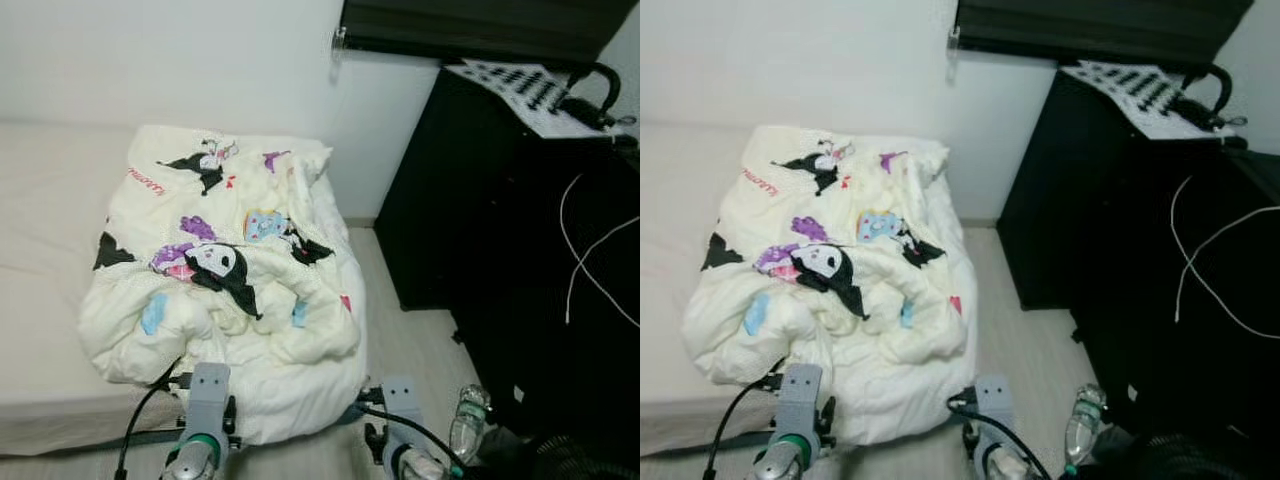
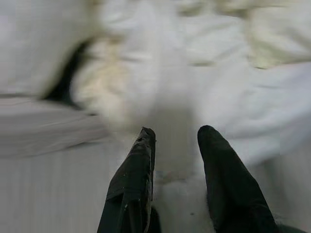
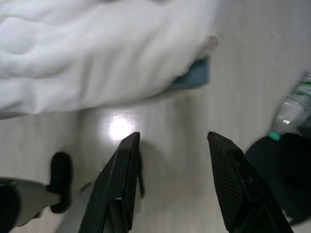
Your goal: Clean up the room
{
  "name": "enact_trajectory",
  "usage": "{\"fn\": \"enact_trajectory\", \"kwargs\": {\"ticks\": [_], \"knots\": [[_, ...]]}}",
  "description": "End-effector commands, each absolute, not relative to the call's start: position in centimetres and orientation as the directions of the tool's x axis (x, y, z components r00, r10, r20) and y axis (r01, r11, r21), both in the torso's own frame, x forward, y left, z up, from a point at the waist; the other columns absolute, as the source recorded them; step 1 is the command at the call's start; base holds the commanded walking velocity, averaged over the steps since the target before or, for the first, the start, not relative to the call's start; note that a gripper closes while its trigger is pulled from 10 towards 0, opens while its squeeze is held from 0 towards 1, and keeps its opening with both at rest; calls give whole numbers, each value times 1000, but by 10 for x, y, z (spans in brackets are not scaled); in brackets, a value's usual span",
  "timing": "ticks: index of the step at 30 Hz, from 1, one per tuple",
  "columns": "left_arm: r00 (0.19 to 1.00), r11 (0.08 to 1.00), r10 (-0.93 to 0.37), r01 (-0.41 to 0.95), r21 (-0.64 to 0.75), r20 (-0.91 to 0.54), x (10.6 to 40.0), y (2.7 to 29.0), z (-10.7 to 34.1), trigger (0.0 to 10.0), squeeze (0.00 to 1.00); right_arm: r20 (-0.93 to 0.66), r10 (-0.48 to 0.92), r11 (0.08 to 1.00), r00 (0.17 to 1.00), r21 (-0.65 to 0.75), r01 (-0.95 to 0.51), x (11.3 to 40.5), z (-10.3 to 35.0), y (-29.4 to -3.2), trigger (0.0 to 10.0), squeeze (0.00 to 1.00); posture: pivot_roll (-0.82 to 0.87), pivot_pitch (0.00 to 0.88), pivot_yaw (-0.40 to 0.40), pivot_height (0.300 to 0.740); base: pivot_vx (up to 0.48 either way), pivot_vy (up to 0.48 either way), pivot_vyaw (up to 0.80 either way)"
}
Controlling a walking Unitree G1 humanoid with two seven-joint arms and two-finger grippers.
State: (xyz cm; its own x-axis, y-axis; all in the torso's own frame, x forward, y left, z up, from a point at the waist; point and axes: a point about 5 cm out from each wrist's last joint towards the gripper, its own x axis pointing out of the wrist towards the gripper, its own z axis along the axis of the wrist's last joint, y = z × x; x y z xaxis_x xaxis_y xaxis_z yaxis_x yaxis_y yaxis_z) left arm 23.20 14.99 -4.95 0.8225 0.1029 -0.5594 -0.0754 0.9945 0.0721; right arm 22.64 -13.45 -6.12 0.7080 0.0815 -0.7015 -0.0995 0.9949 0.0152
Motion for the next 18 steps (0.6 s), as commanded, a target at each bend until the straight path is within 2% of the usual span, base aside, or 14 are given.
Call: {"fn": "enact_trajectory", "kwargs": {"ticks": [1,6,18], "knots": [[817,995,99,-75,64,-569,229,147,-52,10000,0,-716,64,996,695,3,-88,224,-63,-140,10000,0,16,12,-47,740,0,480,0],[819,995,99,-71,72,-565,229,147,-51,10000,0,-715,63,996,696,6,-84,224,-63,-140,10000,0,14,13,-44,740,0,480,0],[820,995,72,-21,96,-568,229,145,-52,10000,0,-720,45,998,693,10,-55,223,-64,-142,10000,0,12,17,-36,740,0,0,0]]}}
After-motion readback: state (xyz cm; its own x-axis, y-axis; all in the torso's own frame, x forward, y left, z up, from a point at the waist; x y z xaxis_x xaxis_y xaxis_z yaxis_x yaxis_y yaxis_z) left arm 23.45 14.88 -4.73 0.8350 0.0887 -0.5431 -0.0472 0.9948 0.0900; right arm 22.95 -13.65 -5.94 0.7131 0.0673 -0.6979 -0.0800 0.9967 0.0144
